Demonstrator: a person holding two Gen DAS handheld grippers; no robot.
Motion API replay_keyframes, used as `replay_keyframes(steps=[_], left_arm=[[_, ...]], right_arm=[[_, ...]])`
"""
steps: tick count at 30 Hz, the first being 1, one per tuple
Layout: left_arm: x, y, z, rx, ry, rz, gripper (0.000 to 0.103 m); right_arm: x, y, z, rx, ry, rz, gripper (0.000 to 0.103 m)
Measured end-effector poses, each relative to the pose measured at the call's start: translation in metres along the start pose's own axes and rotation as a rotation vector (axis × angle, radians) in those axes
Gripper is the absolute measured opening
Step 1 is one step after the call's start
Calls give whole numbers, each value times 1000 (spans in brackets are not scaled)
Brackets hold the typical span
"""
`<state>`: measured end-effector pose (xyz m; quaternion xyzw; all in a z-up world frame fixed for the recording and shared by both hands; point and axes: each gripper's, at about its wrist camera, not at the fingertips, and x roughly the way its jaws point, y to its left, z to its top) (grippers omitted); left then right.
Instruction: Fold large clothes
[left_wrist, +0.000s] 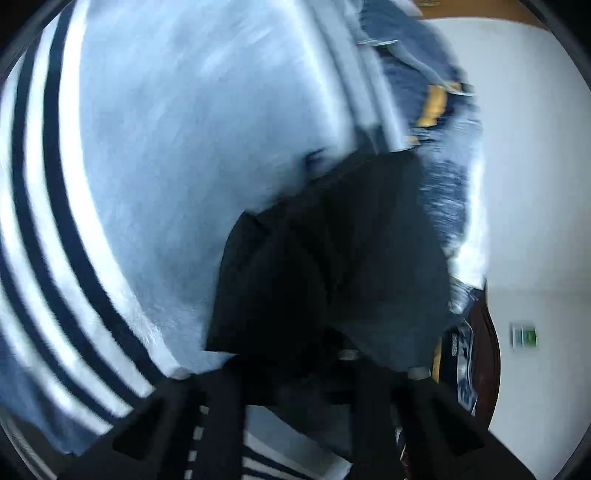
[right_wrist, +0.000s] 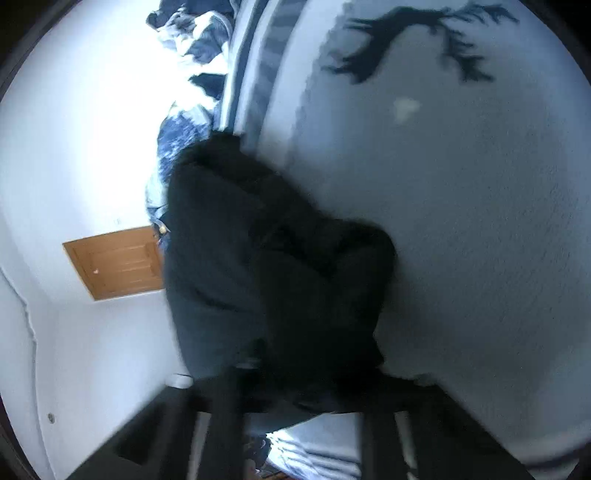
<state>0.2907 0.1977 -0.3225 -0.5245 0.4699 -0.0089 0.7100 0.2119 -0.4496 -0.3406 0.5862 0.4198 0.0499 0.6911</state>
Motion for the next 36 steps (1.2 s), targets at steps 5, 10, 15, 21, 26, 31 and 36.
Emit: replay_keyframes(steps=[5, 10, 15, 21, 26, 31, 36], left_arm=[[-78, -14, -31, 112, -84, -43, 6], [-30, 31, -36, 92, -14, 190, 11], [-67, 27, -56, 176, -117, 222, 46], [-154, -15, -122, 482, -351, 373, 72], [-191, -62, -180, 696, -432, 464, 76], [-234, -109, -242, 865, -605, 549, 77], [-271, -143, -277, 947, -642, 500, 79]], right_arm=[[-63, 48, -49, -161, -54, 2, 6], [-36, 8, -67, -93, -35, -87, 9], [-38, -27, -73, 28, -21, -64, 20], [-109, 33, -122, -234, -148, -145, 86], [-139, 87, -190, -488, -144, -262, 86], [-176, 147, -239, -693, -205, -264, 86], [-208, 197, -280, -793, -283, -263, 86]])
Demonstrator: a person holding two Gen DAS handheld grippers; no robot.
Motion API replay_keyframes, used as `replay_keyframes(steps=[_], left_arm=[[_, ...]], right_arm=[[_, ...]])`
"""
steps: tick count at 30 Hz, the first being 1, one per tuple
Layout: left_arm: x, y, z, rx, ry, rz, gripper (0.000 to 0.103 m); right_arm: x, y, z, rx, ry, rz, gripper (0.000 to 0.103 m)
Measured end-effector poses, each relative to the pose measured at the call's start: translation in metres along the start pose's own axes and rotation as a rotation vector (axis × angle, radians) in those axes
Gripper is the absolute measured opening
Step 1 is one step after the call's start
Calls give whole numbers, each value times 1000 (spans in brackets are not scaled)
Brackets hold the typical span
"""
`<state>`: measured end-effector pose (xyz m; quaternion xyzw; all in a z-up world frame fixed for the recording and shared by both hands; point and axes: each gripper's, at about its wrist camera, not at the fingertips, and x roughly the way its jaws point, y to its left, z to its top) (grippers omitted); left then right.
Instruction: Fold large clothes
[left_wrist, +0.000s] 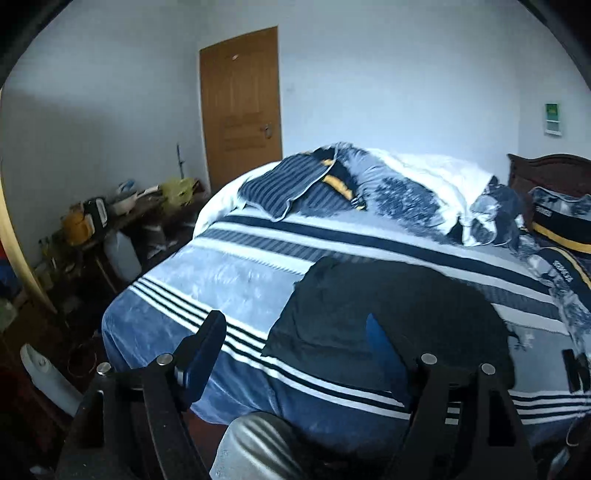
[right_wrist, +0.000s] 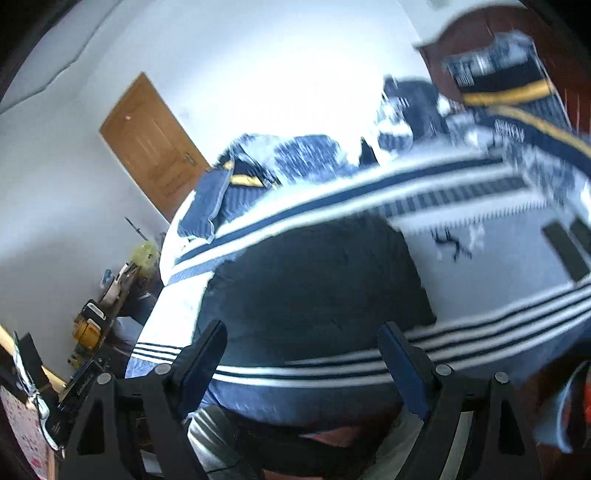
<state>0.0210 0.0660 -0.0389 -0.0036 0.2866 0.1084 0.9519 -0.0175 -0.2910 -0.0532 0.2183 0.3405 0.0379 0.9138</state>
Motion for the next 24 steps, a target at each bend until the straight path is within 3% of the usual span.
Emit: replay_keyframes(steps=[3, 6, 10, 17, 24], left_arm=[[-21, -6, 6, 20, -24, 5, 79], [-38, -9, 11, 34, -42, 2, 79], [-59, -9, 13, 40, -61, -12, 86], [-82, -4, 12, 37, -81, -13, 87], [-84, -3, 9, 30, -49, -15, 87]], right_arm=[[-29, 22, -1, -34, -47, 6, 86], [-55, 45, -7, -106, -109, -55, 86], [-78, 67, -11, -183, -157, -82, 86], [-90, 89, -20, -217, -163, -42, 86], [-88, 93, -28, -222, -139, -23, 86]])
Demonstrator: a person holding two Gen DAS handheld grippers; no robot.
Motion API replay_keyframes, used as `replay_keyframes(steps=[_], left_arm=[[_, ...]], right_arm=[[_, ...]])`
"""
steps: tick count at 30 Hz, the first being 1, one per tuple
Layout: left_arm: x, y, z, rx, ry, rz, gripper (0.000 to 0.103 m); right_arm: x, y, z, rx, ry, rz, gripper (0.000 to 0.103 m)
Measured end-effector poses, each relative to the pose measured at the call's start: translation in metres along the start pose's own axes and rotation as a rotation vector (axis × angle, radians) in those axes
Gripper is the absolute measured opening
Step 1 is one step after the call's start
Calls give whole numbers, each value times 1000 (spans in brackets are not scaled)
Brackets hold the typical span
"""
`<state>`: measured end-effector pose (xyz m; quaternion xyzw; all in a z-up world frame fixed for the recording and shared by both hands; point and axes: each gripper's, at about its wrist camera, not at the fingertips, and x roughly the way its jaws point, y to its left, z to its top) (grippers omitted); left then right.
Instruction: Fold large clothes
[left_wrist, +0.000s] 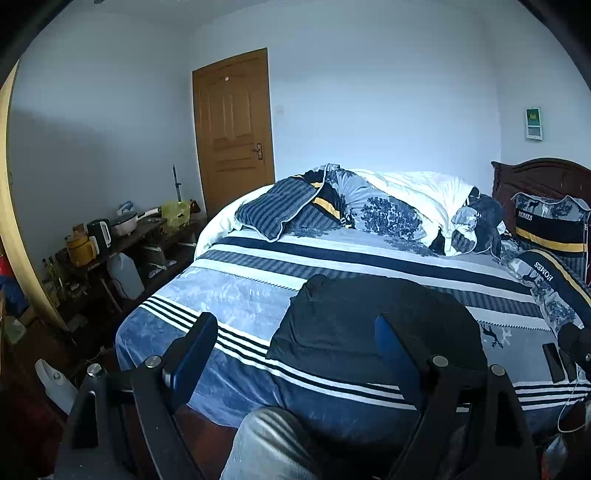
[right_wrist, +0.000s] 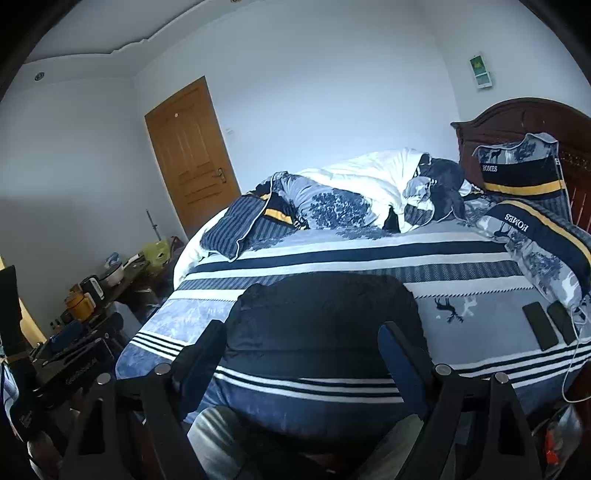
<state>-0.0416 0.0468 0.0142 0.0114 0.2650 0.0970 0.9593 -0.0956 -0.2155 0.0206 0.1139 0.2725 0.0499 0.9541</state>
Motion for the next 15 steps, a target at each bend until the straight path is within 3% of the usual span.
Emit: replay_keyframes(steps=[15], left_arm=[[-32, 12, -20, 18, 38, -44, 87]], right_arm=[[-25, 12, -17, 15, 23, -51, 86]])
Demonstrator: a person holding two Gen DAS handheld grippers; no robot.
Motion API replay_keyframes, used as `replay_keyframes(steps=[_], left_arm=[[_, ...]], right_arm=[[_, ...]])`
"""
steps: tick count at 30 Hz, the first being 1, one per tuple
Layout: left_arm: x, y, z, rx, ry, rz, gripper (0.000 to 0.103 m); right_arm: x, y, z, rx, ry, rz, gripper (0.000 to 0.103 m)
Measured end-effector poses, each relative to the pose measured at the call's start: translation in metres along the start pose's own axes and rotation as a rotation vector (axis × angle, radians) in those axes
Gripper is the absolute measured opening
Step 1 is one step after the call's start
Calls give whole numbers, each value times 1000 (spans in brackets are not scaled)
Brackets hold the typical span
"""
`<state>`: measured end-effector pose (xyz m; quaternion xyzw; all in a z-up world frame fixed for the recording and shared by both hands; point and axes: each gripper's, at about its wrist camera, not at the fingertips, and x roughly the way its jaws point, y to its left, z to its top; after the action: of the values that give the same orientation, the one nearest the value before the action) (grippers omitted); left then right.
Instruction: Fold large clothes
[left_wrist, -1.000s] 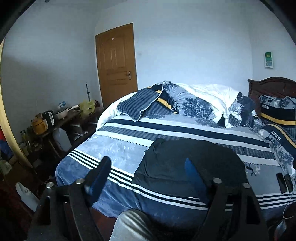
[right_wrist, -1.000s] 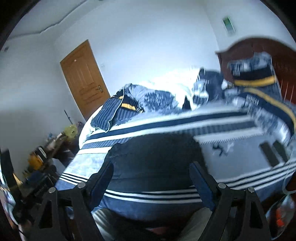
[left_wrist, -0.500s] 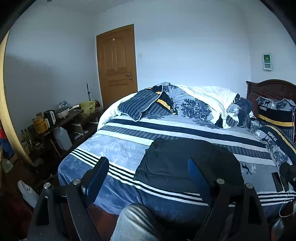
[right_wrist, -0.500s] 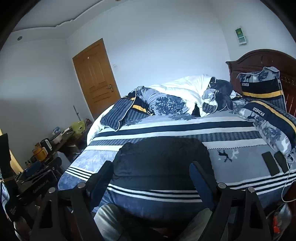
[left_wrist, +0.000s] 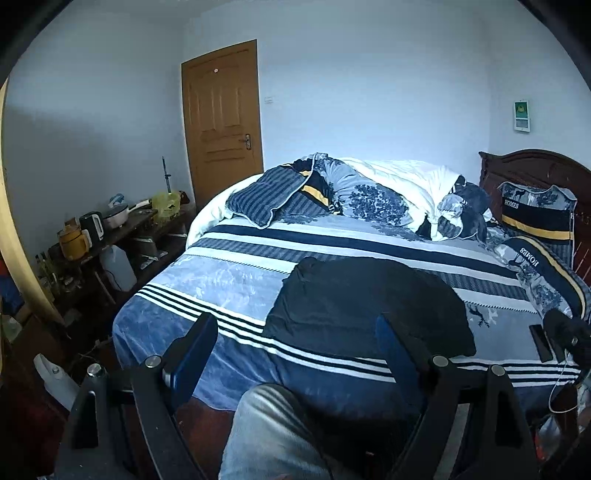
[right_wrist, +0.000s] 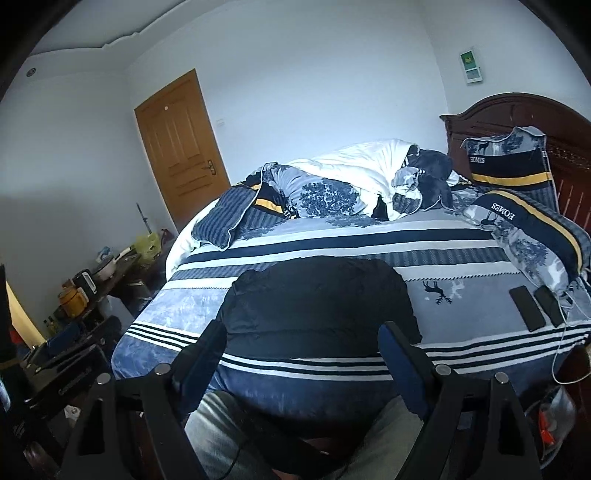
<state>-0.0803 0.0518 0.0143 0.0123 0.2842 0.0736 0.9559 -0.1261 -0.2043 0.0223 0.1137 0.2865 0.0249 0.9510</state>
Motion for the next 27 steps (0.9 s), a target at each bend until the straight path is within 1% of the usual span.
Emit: replay_keyframes(steps=[5, 8, 11, 21, 27], left_arm=[[2, 0, -1, 9, 24, -12, 87], [-1, -2, -1, 10, 11, -12, 87], [-2, -5, -1, 17, 11, -17, 87], [-6, -11, -2, 40, 7, -22, 87], [-5, -12, -1, 41, 16, -29, 87]], right_arm=[[1, 8, 4, -14, 0, -2, 86], [-3, 11, 4, -28, -12, 5, 86], [-6, 12, 3, -42, -22, -6, 86], [-4, 5, 3, -11, -10, -15, 86], [-3, 6, 2, -20, -6, -15, 86]])
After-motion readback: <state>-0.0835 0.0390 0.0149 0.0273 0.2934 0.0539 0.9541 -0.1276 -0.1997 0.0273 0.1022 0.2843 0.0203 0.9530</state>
